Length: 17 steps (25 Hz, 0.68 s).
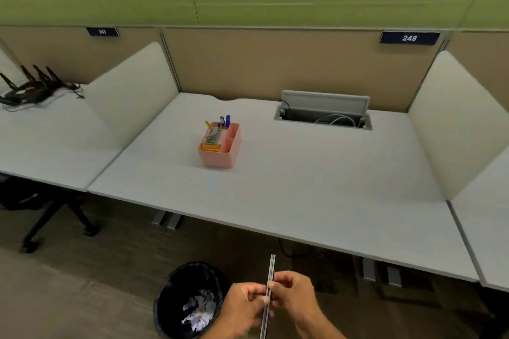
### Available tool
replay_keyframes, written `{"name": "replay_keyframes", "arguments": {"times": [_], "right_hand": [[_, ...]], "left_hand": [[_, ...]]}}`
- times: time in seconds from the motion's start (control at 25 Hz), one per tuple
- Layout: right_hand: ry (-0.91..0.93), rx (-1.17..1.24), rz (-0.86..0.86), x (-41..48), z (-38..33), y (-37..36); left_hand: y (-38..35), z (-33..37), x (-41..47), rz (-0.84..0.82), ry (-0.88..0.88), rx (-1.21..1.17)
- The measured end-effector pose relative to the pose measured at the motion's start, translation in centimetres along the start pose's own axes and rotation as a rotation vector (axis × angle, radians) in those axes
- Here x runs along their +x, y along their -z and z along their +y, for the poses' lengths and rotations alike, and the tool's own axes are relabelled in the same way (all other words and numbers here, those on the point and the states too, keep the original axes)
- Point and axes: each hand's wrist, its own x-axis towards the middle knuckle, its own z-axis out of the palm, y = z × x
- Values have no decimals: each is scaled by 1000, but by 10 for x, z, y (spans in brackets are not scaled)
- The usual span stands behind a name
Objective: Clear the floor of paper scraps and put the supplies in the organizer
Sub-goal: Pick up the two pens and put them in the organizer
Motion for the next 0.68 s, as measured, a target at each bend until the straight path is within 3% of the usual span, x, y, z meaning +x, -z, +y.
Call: {"name": "replay_keyframes", "arguments": {"times": [0.32,0.68], "right_hand": [[103,-171,-74,11,-63,-1],[206,-265,-45,112,-158,-36]], "left_hand": [[13,59,-2,60,-17,70],[84,128,93,65,-126,113]]}}
